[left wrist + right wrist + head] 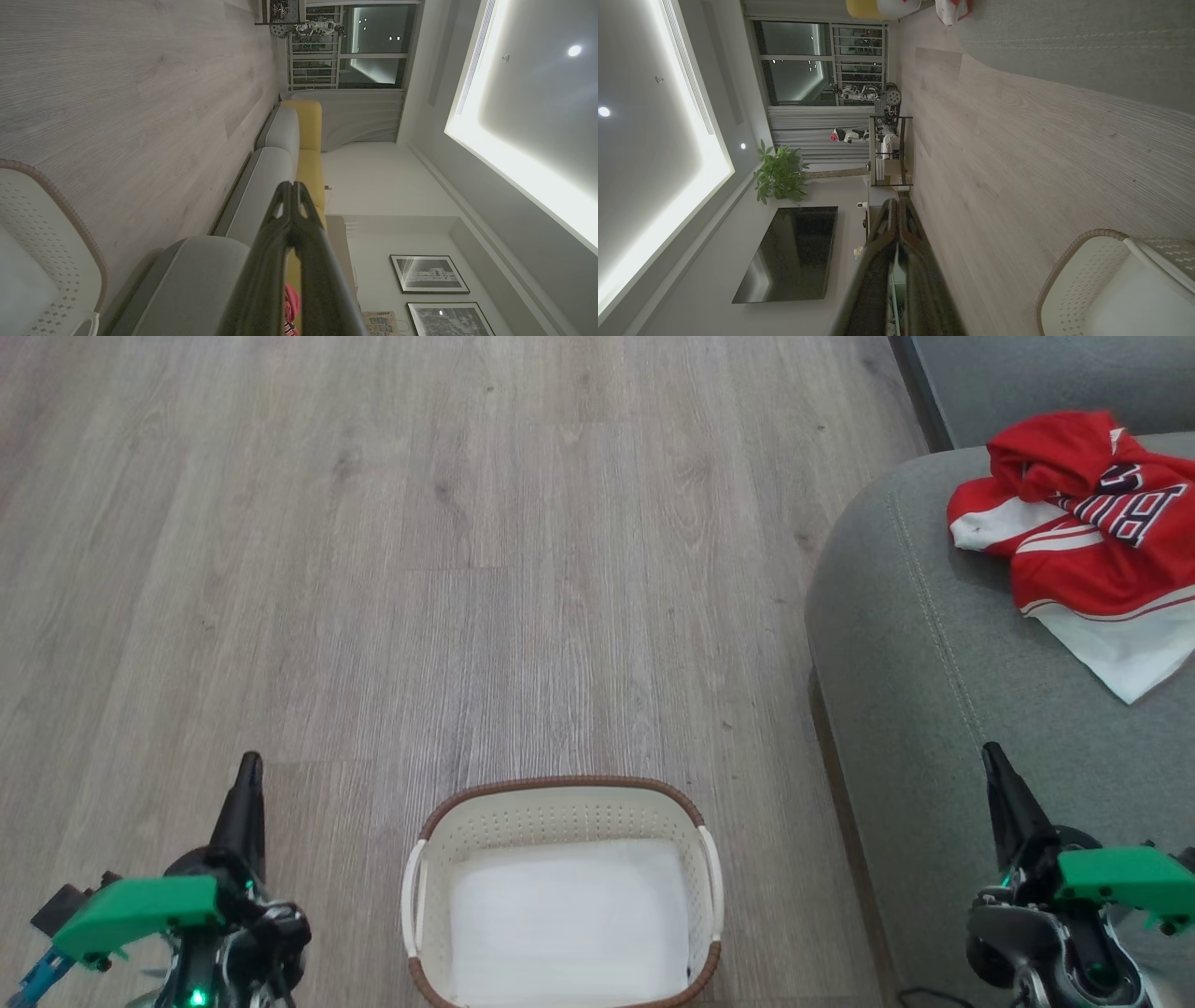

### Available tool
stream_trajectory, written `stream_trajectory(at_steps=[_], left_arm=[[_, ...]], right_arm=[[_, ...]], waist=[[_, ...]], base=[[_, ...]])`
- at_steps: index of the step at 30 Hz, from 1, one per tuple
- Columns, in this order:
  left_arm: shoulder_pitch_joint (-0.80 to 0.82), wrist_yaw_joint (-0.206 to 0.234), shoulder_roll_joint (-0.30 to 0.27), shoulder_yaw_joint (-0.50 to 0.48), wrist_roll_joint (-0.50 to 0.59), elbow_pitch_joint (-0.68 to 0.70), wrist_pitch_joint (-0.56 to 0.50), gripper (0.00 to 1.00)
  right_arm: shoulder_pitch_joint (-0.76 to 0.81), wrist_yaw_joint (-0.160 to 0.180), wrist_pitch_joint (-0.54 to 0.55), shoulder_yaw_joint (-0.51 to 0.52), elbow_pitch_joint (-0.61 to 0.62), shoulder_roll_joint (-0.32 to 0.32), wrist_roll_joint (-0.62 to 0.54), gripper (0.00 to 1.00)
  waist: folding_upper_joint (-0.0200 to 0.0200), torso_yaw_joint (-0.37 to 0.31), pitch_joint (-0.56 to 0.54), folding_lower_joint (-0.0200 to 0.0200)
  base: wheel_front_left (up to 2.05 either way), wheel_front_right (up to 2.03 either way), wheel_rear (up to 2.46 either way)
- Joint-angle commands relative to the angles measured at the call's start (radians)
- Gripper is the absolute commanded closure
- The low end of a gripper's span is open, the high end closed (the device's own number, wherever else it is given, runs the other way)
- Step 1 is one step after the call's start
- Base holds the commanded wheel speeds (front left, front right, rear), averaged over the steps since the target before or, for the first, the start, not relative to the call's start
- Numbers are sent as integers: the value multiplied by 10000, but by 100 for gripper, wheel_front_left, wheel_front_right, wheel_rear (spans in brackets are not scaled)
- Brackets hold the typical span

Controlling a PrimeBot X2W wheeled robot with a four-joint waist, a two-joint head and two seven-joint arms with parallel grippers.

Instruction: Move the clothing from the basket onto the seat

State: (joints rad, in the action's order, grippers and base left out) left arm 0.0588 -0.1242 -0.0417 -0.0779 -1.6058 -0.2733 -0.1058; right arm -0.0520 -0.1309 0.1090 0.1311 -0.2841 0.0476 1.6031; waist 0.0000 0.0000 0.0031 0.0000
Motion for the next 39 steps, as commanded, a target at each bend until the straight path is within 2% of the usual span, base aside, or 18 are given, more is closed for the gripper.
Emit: stream_trajectory(at_steps=[1,39], left_arm=[[494,-65,-85,-365,-23,279,-80,100],[493,-65,-85,-361,-26,280,-77,100]], right_arm=[[-559,2,42,-173,393,26,55,100],[-559,2,41,-174,393,26,56,100]], waist=[[0,0,-1,0],[0,0,0,0]], base=[[0,0,0],[0,0,0]])
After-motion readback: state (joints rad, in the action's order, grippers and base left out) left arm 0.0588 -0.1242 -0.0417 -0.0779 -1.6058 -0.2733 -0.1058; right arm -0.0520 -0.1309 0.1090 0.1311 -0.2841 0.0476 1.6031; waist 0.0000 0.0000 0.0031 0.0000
